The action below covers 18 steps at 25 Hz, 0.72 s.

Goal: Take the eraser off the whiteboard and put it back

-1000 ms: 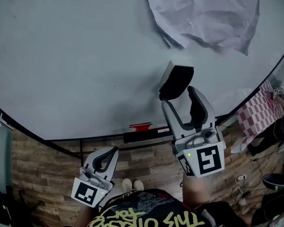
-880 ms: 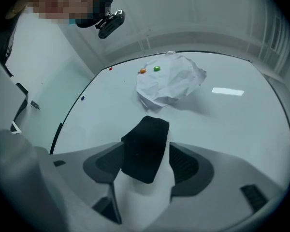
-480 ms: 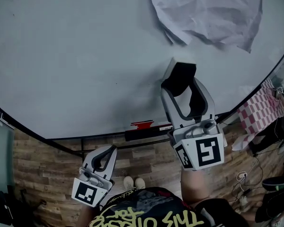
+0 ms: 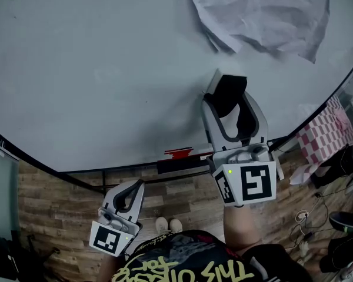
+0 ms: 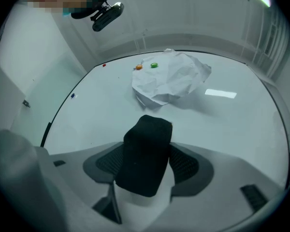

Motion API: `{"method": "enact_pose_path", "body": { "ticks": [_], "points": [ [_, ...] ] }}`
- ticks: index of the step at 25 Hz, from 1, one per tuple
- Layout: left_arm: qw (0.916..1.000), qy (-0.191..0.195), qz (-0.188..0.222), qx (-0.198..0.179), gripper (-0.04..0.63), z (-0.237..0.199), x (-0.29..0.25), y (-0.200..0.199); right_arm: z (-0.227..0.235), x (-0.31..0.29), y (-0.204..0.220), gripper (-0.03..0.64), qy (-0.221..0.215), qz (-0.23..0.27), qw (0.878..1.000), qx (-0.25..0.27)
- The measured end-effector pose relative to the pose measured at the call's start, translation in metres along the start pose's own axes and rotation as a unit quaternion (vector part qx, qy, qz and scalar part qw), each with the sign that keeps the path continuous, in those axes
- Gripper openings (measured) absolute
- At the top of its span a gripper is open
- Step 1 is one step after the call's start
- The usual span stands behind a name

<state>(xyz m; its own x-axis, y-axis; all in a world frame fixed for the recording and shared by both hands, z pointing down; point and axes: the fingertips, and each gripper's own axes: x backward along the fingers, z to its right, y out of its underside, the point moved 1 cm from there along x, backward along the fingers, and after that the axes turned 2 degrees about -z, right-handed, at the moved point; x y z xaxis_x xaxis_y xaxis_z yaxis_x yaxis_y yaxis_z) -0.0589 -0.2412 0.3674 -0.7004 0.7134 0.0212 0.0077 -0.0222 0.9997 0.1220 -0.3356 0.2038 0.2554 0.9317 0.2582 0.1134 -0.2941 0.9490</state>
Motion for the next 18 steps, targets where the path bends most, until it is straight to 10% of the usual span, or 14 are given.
{"method": "enact_pose_path", "body": {
  "ticks": [18],
  "points": [
    [0.9997,-0.022,-0.011,-0.005,0.003,0.0035,0.0074,0.0024,0.0022,-0.0041,0.0038,0.261,0.004,0.014,1.000,-0.014]
  ]
}}
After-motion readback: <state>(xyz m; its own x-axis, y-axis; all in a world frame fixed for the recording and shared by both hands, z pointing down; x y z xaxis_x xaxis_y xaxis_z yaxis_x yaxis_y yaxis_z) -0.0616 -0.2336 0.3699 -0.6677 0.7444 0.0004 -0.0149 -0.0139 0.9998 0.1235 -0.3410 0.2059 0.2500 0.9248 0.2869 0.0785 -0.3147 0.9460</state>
